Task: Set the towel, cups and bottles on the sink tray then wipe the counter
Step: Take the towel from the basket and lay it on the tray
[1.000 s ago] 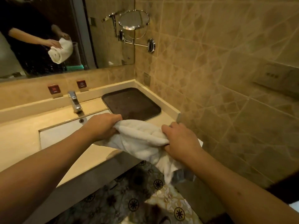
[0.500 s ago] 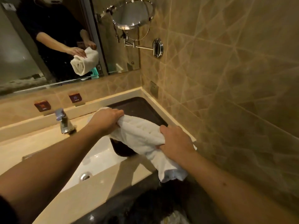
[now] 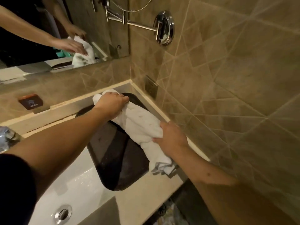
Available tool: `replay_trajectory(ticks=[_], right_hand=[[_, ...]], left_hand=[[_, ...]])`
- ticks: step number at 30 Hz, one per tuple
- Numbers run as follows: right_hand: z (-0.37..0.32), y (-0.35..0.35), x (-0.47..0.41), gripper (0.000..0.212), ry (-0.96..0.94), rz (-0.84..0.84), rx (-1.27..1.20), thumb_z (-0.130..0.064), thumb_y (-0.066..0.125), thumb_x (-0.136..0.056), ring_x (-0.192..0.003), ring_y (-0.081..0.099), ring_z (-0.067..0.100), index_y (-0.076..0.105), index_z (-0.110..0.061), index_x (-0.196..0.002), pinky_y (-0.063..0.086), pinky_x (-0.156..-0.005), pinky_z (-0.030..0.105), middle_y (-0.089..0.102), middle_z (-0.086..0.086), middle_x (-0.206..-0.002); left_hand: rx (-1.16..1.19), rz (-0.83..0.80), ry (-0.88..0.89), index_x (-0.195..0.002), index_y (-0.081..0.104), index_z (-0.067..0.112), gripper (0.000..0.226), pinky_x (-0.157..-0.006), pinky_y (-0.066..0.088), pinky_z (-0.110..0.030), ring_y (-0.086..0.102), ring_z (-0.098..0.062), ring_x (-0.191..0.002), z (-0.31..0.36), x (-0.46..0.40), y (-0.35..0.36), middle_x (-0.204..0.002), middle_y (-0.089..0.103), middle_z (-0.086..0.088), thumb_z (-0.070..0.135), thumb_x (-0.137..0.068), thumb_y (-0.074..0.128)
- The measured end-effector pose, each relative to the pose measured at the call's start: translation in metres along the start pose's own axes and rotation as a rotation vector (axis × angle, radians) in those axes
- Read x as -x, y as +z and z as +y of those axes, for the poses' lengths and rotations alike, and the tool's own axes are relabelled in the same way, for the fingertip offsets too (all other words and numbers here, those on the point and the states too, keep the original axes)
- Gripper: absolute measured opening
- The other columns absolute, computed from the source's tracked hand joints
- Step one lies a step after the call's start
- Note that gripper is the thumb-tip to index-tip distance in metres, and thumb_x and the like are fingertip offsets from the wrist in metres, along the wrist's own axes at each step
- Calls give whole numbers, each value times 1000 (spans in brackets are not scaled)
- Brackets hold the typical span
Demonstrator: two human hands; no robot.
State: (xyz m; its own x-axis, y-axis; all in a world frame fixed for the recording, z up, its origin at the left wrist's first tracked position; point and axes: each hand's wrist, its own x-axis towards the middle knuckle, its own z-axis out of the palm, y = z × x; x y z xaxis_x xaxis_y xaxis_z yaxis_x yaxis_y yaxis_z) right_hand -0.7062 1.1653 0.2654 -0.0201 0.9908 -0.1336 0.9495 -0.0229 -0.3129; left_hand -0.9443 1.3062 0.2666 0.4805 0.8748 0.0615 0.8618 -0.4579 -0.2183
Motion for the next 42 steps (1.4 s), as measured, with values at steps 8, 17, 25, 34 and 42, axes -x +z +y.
replay_trajectory(ticks=[8, 17, 25, 34, 42], right_hand=[[-9, 32, -80, 53, 129, 4, 40, -48, 65, -93, -123, 49, 31, 46, -21, -134, 47, -97, 40, 53, 10, -130], [10, 52, -127, 50, 231, -142, 174, -43, 61, -96, -122, 47, 31, 40, -22, -136, 46, -91, 44, 49, 11, -134], [14, 39, -118, 58, 211, -160, 130, -42, 62, -96, -126, 48, 31, 38, -20, -143, 47, -98, 45, 47, 11, -140], [41, 0, -29, 46, 186, -97, 12, -37, 58, -97, -125, 51, 28, 50, -18, -138, 44, -101, 38, 53, 8, -138], [87, -45, 126, 21, 291, 59, 24, -42, 57, -94, -77, 57, 21, 55, -24, -84, 42, -64, 32, 60, 0, -84]], left_hand=[[53, 9, 36, -115, 60, 23, 25, -101, 41, -40, 58, -26, -115, -28, -90, 57, -119, 67, 0, 14, -91, 57], [234, -67, 24, -138, 55, 18, 43, -100, 44, -45, 50, -33, -118, -15, -134, 100, -133, 57, -10, 10, -95, 53], [192, -72, 8, -138, 51, 20, 47, -94, 47, -45, 53, -33, -116, -8, -128, 78, -129, 57, -11, 15, -92, 56], [510, -130, 34, -117, 62, 26, 35, -78, 53, -35, 61, -14, -90, 45, -44, 13, -112, 68, 5, 48, -90, 64], [511, -198, 344, -95, 63, 30, 24, -73, 50, -31, 65, -13, -83, 182, 55, -68, -88, 68, 13, 53, -90, 62]])
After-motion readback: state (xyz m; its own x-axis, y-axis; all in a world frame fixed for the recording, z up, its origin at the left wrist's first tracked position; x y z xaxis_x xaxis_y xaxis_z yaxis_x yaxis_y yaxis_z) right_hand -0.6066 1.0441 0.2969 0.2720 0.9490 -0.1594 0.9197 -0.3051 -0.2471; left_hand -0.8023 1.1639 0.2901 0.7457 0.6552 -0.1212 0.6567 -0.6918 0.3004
